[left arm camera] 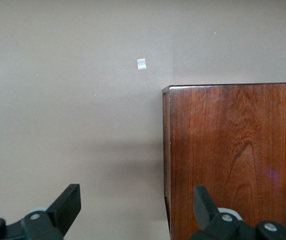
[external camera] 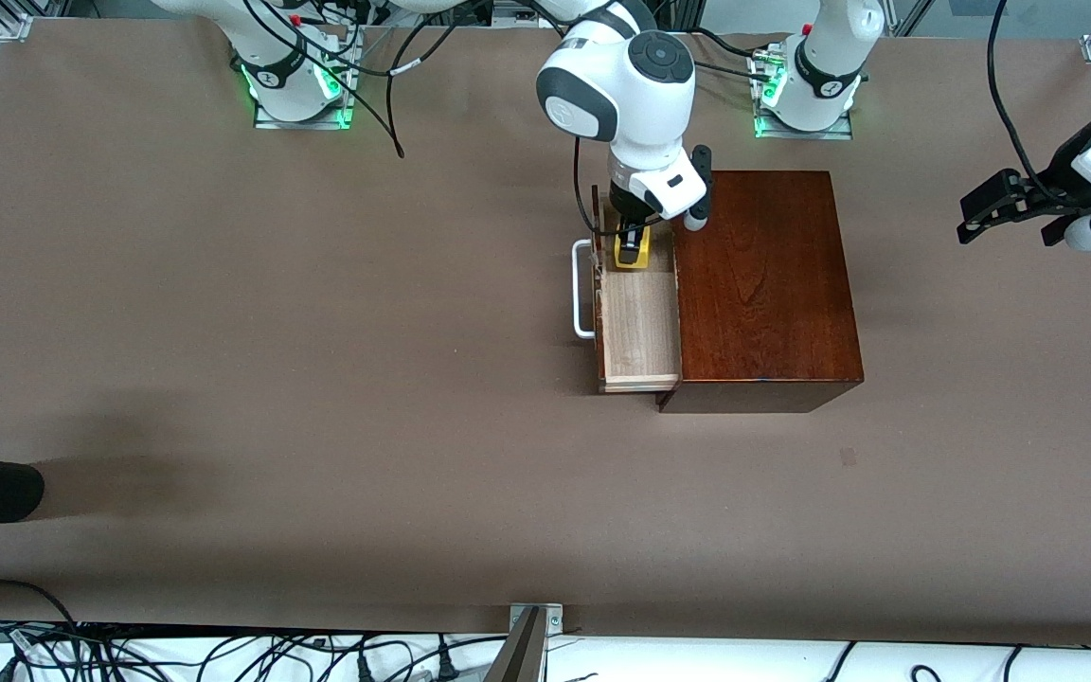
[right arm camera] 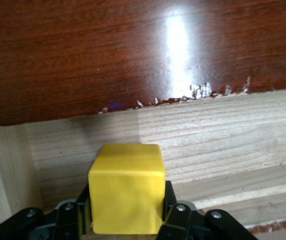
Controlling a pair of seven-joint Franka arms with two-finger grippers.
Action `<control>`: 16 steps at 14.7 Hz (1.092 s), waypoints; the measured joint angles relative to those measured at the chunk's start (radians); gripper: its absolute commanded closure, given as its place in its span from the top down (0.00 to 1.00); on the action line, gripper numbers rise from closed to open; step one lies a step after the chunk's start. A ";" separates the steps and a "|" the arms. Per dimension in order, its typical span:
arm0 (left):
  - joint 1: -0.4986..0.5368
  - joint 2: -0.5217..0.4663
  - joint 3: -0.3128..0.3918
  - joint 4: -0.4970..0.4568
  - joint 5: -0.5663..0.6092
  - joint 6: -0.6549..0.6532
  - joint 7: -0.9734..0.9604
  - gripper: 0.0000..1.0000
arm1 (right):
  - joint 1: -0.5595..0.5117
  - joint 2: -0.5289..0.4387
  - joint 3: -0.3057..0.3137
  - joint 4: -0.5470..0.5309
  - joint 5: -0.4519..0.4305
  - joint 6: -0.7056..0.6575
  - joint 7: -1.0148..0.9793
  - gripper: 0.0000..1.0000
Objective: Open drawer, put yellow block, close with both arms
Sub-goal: 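Lower the cube into the drawer, open the right gripper and withdraw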
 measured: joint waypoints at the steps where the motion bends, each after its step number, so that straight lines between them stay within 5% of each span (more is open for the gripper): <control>1: 0.000 0.000 0.000 0.000 0.000 0.000 0.000 1.00 | 0.000 0.005 -0.002 0.000 0.000 0.001 -0.010 0.00; 10: -0.002 0.000 0.000 0.000 0.000 0.000 0.000 1.00 | 0.001 0.039 -0.007 0.001 -0.020 0.002 -0.036 0.05; 11: -0.002 0.000 0.000 0.000 0.000 0.000 0.000 1.00 | 0.001 0.039 -0.007 0.001 -0.020 0.002 -0.037 0.42; 12: -0.002 0.000 0.000 0.000 0.000 0.000 0.000 1.00 | 0.001 0.039 -0.008 0.001 -0.020 0.002 -0.037 0.99; 16: -0.002 0.000 -0.001 0.000 0.000 0.000 0.000 1.00 | -0.005 0.039 -0.010 0.010 -0.021 0.035 -0.060 1.00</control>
